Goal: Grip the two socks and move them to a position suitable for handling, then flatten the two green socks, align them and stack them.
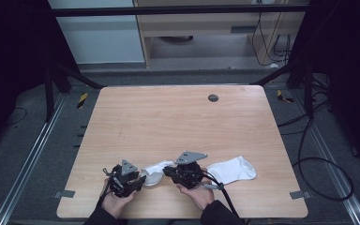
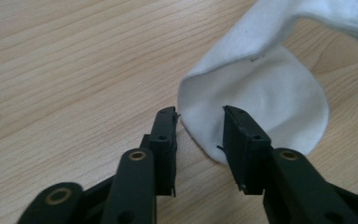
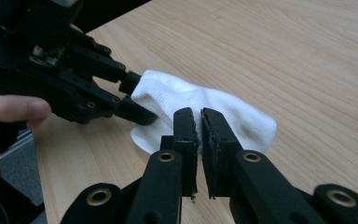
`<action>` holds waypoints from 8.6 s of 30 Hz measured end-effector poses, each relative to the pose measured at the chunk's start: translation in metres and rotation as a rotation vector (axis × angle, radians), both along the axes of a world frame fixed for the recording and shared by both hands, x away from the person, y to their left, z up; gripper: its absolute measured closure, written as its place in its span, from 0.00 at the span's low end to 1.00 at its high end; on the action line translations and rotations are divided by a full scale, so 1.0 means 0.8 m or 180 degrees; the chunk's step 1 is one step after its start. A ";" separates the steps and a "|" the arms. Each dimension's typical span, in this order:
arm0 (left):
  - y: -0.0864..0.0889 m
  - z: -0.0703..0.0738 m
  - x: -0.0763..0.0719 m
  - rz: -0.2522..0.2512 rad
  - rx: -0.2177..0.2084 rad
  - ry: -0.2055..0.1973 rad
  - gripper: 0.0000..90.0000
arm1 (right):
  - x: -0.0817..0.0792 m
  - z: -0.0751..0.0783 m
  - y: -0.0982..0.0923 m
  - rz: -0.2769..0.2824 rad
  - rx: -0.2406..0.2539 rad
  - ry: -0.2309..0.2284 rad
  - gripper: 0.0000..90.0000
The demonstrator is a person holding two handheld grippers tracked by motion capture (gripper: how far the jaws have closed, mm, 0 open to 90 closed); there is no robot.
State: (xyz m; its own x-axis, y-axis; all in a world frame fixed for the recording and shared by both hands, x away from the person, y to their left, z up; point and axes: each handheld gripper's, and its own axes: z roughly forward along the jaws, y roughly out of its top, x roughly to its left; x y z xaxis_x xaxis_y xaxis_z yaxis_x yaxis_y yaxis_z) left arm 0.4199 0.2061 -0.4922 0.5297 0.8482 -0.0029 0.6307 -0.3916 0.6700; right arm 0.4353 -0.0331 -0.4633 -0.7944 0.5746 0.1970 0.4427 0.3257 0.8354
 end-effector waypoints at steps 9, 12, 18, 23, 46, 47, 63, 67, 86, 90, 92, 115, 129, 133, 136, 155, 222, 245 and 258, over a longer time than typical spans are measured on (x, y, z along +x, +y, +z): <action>-0.004 -0.001 0.003 -0.0090 -0.0073 0.0050 0.95 | 0.006 0.003 0.007 -0.0075 0.0083 0.0012 0.94; -0.004 0.000 0.003 -0.0115 -0.0044 0.0054 0.97 | 0.010 0.005 0.004 -0.0143 0.0116 0.0023 0.94; -0.003 0.002 0.005 -0.0202 -0.0003 0.0068 0.99 | 0.023 0.004 0.000 -0.0356 0.0178 0.0105 0.93; -0.003 0.004 0.005 -0.0287 0.0068 0.0051 0.99 | 0.046 -0.009 0.002 -0.0667 0.0144 0.0147 0.93; 0.014 0.012 0.009 0.0076 -0.0152 -0.0190 0.77 | 0.095 -0.029 0.011 -0.1001 -0.0097 -0.0110 0.68; 0.014 0.013 0.008 0.0107 -0.0167 -0.0188 0.74 | 0.097 -0.030 0.010 -0.0979 -0.0107 -0.0086 0.66; 0.005 0.003 -0.002 0.0198 -0.0017 0.0134 0.81 | 0.122 -0.051 0.036 -0.0814 -0.0454 0.0013 0.78; 0.004 0.004 -0.001 0.0207 -0.0018 0.0158 0.91 | 0.122 -0.050 0.033 -0.0818 -0.0473 0.0101 0.93; 0.011 0.021 0.020 0.0223 0.0089 -0.0135 0.99 | 0.044 -0.029 -0.013 -0.0726 -0.0336 0.0022 0.97; 0.011 0.022 0.034 0.0240 0.0088 -0.0177 0.99 | 0.034 -0.034 -0.018 -0.0733 -0.0306 0.0101 0.97; 0.011 0.021 0.039 0.0265 0.0124 -0.0184 0.99 | 0.032 -0.036 -0.019 -0.0754 -0.0300 0.0159 0.97; 0.003 0.040 0.035 0.0300 -0.0057 -0.0484 0.65 | 0.034 -0.003 -0.051 -0.0865 -0.0046 -0.0130 0.67; -0.063 0.075 0.029 -0.0042 -0.0290 -0.0624 0.56 | 0.049 0.033 -0.144 -0.1169 -0.0032 -0.0238 0.52; -0.083 0.079 0.026 -0.0140 -0.0323 -0.0641 0.54 | 0.039 0.028 -0.185 -0.1278 -0.0109 -0.0242 0.49; -0.099 0.079 0.026 -0.0214 -0.0315 -0.0624 0.54 | 0.030 0.021 -0.214 -0.1353 -0.0195 -0.0230 0.48; -0.189 0.058 0.019 -0.0626 -0.0262 -0.0414 0.56 | 0.004 -0.004 -0.293 -0.1593 -0.0477 -0.0035 0.50; -0.111 0.050 -0.013 -0.0488 -0.0081 0.0063 0.99 | -0.019 0.021 -0.171 -0.0808 -0.0920 0.0152 0.96; -0.073 0.015 -0.007 -0.0408 0.0124 0.0188 0.99 | -0.019 -0.016 -0.134 -0.0667 -0.0936 0.0298 0.94; -0.066 0.020 -0.011 -0.0364 0.0060 0.0089 0.81 | -0.018 -0.016 -0.145 -0.0726 -0.0799 0.0240 0.83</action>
State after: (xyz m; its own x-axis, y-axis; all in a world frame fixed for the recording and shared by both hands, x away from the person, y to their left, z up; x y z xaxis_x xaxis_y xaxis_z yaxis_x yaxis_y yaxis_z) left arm 0.4114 0.1530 -0.4765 0.6230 0.7822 -0.0037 0.5994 -0.4743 0.6448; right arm 0.4213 -0.1490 -0.4758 -0.6285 0.7737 0.0802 0.5852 0.4024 0.7040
